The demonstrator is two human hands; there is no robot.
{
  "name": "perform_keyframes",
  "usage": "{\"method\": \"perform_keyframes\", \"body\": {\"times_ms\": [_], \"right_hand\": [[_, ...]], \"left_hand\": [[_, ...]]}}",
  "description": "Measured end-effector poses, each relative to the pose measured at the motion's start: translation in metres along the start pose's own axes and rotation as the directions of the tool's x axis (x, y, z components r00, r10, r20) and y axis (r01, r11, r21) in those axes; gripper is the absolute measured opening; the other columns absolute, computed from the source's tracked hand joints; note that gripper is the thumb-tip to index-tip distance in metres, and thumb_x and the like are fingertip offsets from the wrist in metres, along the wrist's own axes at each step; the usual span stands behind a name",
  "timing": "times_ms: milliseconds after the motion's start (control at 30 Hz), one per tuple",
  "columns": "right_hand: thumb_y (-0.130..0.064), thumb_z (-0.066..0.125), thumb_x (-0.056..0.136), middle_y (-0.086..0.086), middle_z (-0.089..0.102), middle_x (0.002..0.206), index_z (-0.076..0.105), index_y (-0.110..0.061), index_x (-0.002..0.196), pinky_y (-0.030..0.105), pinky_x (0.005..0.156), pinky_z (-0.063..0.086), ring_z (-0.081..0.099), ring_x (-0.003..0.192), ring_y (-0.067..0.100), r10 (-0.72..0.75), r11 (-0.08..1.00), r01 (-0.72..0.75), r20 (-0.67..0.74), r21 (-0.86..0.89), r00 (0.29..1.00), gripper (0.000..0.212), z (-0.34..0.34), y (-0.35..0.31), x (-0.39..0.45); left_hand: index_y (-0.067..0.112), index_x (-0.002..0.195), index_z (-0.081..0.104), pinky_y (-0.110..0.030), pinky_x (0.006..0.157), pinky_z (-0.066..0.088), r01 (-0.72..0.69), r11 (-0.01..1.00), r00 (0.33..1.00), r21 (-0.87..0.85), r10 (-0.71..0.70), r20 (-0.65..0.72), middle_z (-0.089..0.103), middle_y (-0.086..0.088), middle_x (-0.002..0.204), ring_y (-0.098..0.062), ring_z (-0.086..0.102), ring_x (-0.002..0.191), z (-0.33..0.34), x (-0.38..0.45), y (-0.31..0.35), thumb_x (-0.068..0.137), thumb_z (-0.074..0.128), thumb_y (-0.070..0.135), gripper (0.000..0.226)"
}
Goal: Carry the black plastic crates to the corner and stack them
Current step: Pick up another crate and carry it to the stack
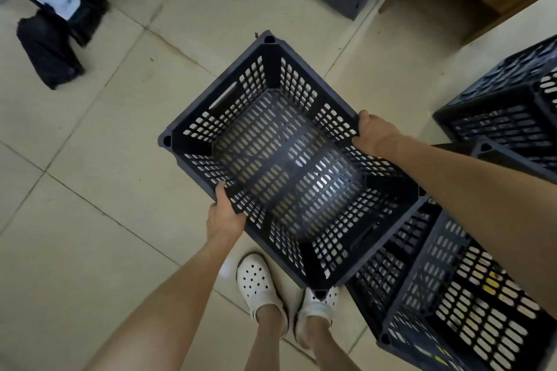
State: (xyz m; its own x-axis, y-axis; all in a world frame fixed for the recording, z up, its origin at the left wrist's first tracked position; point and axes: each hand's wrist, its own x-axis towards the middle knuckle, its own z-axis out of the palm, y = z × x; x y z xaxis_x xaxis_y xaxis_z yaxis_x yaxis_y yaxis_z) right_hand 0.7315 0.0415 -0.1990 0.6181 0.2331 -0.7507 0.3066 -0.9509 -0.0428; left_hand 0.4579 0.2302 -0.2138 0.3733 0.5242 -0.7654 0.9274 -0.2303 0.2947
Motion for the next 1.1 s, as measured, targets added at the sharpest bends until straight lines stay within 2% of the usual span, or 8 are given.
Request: {"method": "perform_keyframes", "body": {"times_ms": [133, 200, 367, 533, 733, 867, 1000, 1100], "right_hand": [[-0.024, 0.049, 0.096, 0.015, 0.052, 0.126, 0.043, -0.006, 0.133, 0.044, 0.101, 0.039, 0.052, 0.115, 0.032, 0.041, 0.999, -0.04, 0.024, -0.01, 0.999, 0.041, -0.014, -0.002, -0.01], [-0.027, 0.046, 0.097, 0.013, 0.054, 0.123, 0.047, -0.007, 0.13, 0.044, 0.102, 0.037, 0.053, 0.113, 0.03, 0.053, 0.998, -0.051, 0.051, -0.031, 0.997, 0.038, -0.019, -0.003, -0.018], [-0.029, 0.046, 0.097, 0.011, 0.059, 0.114, 0.054, -0.005, 0.124, 0.04, 0.096, 0.046, 0.058, 0.106, 0.028, 0.043, 0.999, -0.045, 0.175, 0.003, 0.984, 0.037, -0.033, -0.012, -0.053], [-0.028, 0.047, 0.099, 0.012, 0.062, 0.117, 0.057, -0.001, 0.121, 0.029, 0.085, 0.044, 0.057, 0.099, 0.024, -0.006, 1.0, 0.004, 0.327, 0.007, 0.945, 0.037, -0.074, -0.028, -0.106], [-0.026, 0.047, 0.099, 0.01, 0.067, 0.114, 0.06, -0.001, 0.119, 0.028, 0.081, 0.043, 0.058, 0.091, 0.021, 0.003, 1.0, -0.011, 0.27, 0.027, 0.963, 0.034, -0.132, -0.058, -0.188], [-0.022, 0.048, 0.098, 0.01, 0.068, 0.113, 0.059, -0.004, 0.122, 0.037, 0.095, 0.051, 0.065, 0.103, 0.026, -0.041, 0.995, 0.019, 0.231, 0.093, 0.972, 0.032, -0.174, -0.087, -0.246], [-0.024, 0.046, 0.1, 0.005, 0.064, 0.094, 0.056, -0.012, 0.103, 0.03, 0.08, 0.05, 0.064, 0.095, 0.025, -0.138, 0.989, 0.127, 0.188, 0.071, 0.972, 0.016, -0.211, -0.116, -0.31], [-0.022, 0.047, 0.1, 0.002, 0.057, 0.077, 0.052, -0.01, 0.082, 0.023, 0.059, 0.044, 0.056, 0.069, 0.016, -0.165, 0.985, 0.158, 0.14, 0.065, 0.976, 0.022, -0.225, -0.129, -0.349]], "left_hand": [[0.028, 0.149, 0.016, -0.039, 0.082, 0.05, -0.037, 0.999, 0.999, 0.024, 0.037, -0.012, 0.059, -0.02, 0.114, -0.034, 0.059, 0.096, -0.009, -0.007, 0.0, 0.087, 0.062, 0.005, 0.081], [0.031, 0.147, 0.016, -0.044, 0.085, 0.052, -0.063, 0.997, 0.998, 0.043, 0.064, -0.017, 0.059, -0.019, 0.112, -0.035, 0.06, 0.094, -0.022, -0.009, -0.001, 0.086, 0.061, 0.006, 0.08], [0.038, 0.131, 0.02, -0.048, 0.078, 0.054, -0.141, 0.977, 0.99, 0.157, 0.141, 0.012, 0.061, -0.018, 0.096, -0.036, 0.061, 0.082, -0.074, -0.016, -0.001, 0.082, 0.058, 0.009, 0.068], [0.032, 0.127, 0.027, -0.045, 0.083, 0.053, -0.187, 0.943, 0.982, 0.274, 0.174, 0.07, 0.06, -0.014, 0.104, -0.032, 0.059, 0.093, -0.14, -0.039, 0.01, 0.084, 0.059, 0.012, 0.058], [0.027, 0.135, 0.029, -0.034, 0.076, 0.051, -0.217, 0.902, 0.976, 0.373, 0.187, 0.114, 0.059, -0.013, 0.112, -0.027, 0.06, 0.094, -0.232, -0.102, 0.038, 0.085, 0.06, 0.017, 0.06], [0.024, 0.135, 0.034, -0.038, 0.087, 0.052, -0.197, 0.904, 0.98, 0.379, 0.181, 0.077, 0.059, -0.015, 0.119, -0.03, 0.06, 0.102, -0.295, -0.16, 0.049, 0.084, 0.063, 0.019, 0.059], [0.019, 0.13, 0.037, -0.035, 0.082, 0.05, -0.196, 0.915, 0.978, 0.352, 0.209, 0.003, 0.061, -0.015, 0.119, -0.028, 0.06, 0.097, -0.344, -0.225, 0.041, 0.088, 0.061, 0.018, 0.048], [0.018, 0.128, 0.037, -0.036, 0.082, 0.051, -0.185, 0.921, 0.973, 0.342, 0.22, -0.066, 0.061, -0.014, 0.12, -0.027, 0.061, 0.096, -0.368, -0.274, 0.027, 0.09, 0.061, 0.019, 0.045]]}}
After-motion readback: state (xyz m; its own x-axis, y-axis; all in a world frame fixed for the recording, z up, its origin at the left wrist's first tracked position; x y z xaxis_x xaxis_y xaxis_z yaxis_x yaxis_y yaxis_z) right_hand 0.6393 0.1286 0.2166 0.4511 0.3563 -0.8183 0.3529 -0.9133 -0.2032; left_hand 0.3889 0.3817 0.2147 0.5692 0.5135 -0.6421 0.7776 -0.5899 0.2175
